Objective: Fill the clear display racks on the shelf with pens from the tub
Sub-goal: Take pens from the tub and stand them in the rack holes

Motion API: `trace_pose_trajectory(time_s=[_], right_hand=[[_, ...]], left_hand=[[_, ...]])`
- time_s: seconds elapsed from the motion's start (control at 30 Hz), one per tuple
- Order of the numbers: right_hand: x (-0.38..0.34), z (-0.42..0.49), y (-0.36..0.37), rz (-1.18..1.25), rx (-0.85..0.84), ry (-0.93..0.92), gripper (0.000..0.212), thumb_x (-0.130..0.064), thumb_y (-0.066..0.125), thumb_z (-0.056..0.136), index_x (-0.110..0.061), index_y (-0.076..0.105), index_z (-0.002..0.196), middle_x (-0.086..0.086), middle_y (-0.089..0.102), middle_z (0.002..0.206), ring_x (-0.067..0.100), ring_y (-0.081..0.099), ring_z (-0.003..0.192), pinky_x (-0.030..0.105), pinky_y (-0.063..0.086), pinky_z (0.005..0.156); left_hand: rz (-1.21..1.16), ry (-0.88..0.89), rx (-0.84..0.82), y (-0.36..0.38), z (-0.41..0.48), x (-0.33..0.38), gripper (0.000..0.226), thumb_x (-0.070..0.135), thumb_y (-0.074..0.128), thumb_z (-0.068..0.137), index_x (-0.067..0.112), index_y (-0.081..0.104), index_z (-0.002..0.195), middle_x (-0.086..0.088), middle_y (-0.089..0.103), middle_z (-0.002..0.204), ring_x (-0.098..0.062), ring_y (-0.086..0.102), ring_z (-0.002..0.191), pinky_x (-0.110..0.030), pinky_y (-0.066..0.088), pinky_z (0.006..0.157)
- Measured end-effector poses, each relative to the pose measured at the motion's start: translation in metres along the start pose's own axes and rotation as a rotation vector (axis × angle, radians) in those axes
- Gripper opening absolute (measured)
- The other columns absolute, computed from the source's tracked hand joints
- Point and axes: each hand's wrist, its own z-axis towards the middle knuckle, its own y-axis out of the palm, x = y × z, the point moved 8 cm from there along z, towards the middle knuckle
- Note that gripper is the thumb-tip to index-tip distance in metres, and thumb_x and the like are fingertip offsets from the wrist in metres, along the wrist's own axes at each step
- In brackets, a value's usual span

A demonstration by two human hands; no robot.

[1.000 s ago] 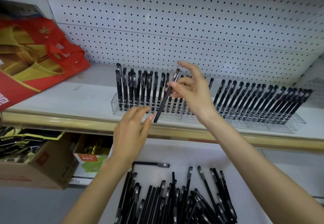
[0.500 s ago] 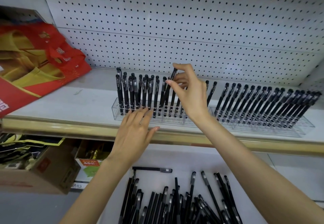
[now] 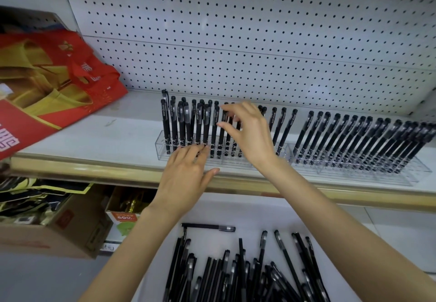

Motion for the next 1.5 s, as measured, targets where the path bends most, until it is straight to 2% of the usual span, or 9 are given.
trace_pose_trajectory(time_s=[0.2, 0.4, 0.57, 0.83, 0.97, 1.1, 1.2, 1.33, 1.5], right_hand=[[0.001, 0.001, 0.000, -0.101, 0.070, -0.043, 0.037, -0.020, 0.077, 0.077, -0.006, 0.068, 0.110, 0.007, 0.057, 0.087, 0.023, 0.056, 0.086, 0.028, 0.045, 0.072], [0.004, 0.003, 0.002, -0.142, 0.070, -0.054, 0.044, -0.021, 0.077, 0.076, -0.006, 0.066, 0.115, 0.007, 0.055, 0.086, 0.012, 0.041, 0.088, 0.030, 0.045, 0.069], [0.002, 0.001, 0.002, -0.164, 0.041, -0.063, 0.051, -0.021, 0.077, 0.076, -0.008, 0.062, 0.123, 0.006, 0.055, 0.088, 0.017, 0.045, 0.087, 0.032, 0.047, 0.069], [-0.003, -0.007, -0.013, -0.193, -0.042, -0.082, 0.051, -0.021, 0.074, 0.080, -0.007, 0.059, 0.127, 0.010, 0.056, 0.094, 0.024, 0.050, 0.092, 0.037, 0.049, 0.074], [-0.005, -0.032, -0.026, -0.323, -0.144, -0.147, 0.046, -0.026, 0.073, 0.083, -0.007, 0.061, 0.123, 0.011, 0.059, 0.100, 0.028, 0.055, 0.092, 0.044, 0.050, 0.081], [-0.010, -0.071, -0.046, -0.473, -0.234, -0.239, 0.043, -0.034, 0.071, 0.083, -0.008, 0.065, 0.116, 0.011, 0.063, 0.106, 0.028, 0.058, 0.095, 0.042, 0.047, 0.083], [-0.013, -0.104, -0.063, -0.513, -0.308, -0.255, 0.041, -0.039, 0.068, 0.084, -0.009, 0.066, 0.112, 0.009, 0.062, 0.107, 0.027, 0.058, 0.097, 0.041, 0.046, 0.084], [-0.006, -0.164, -0.075, -0.496, -0.474, -0.143, 0.051, -0.051, 0.051, 0.087, -0.011, 0.064, 0.115, 0.009, 0.060, 0.110, 0.028, 0.059, 0.099, 0.041, 0.045, 0.087], [0.029, -0.254, -0.075, -0.444, -0.710, 0.136, 0.060, -0.059, 0.048, 0.089, -0.017, 0.053, 0.132, 0.006, 0.051, 0.125, 0.024, 0.049, 0.115, 0.038, 0.039, 0.099]], left_hand=[[-0.018, -0.005, -0.023, 0.002, 0.000, -0.001, 0.068, 0.051, 0.030, 0.090, 0.008, 0.044, 0.140, -0.007, 0.049, 0.139, -0.025, 0.042, 0.130, -0.040, 0.031, 0.109], [-0.034, -0.004, -0.047, 0.002, 0.000, -0.001, 0.067, 0.051, 0.031, 0.092, 0.009, 0.040, 0.143, -0.005, 0.044, 0.144, -0.023, 0.037, 0.134, -0.037, 0.026, 0.112], [-0.020, 0.009, -0.054, -0.002, 0.000, 0.000, 0.061, 0.047, 0.041, 0.094, 0.009, 0.042, 0.141, -0.006, 0.047, 0.141, -0.024, 0.039, 0.132, -0.037, 0.027, 0.112], [0.005, 0.041, -0.087, -0.010, -0.007, 0.009, 0.059, 0.045, 0.038, 0.098, 0.014, 0.032, 0.147, -0.005, 0.032, 0.152, -0.021, 0.027, 0.140, -0.035, 0.013, 0.116], [0.022, 0.081, -0.089, -0.015, -0.017, 0.022, 0.057, 0.044, 0.040, 0.098, 0.011, 0.037, 0.144, -0.008, 0.038, 0.149, -0.023, 0.031, 0.139, -0.038, 0.015, 0.116], [0.048, 0.115, -0.095, -0.020, -0.037, 0.041, 0.054, 0.045, 0.041, 0.098, 0.012, 0.042, 0.141, -0.007, 0.044, 0.144, -0.023, 0.036, 0.134, -0.037, 0.015, 0.116], [0.071, 0.130, -0.141, -0.014, -0.058, 0.055, 0.053, 0.048, 0.037, 0.097, 0.015, 0.044, 0.138, -0.005, 0.048, 0.137, -0.023, 0.042, 0.127, -0.037, 0.027, 0.110], [0.052, 0.141, -0.212, 0.010, -0.093, 0.072, 0.052, 0.049, 0.039, 0.097, 0.017, 0.045, 0.137, -0.004, 0.050, 0.134, -0.024, 0.044, 0.124, -0.038, 0.036, 0.100], [0.034, 0.138, -0.355, 0.056, -0.130, 0.089, 0.052, 0.052, 0.035, 0.097, 0.021, 0.041, 0.138, 0.000, 0.047, 0.135, -0.022, 0.045, 0.125, -0.035, 0.036, 0.100]])
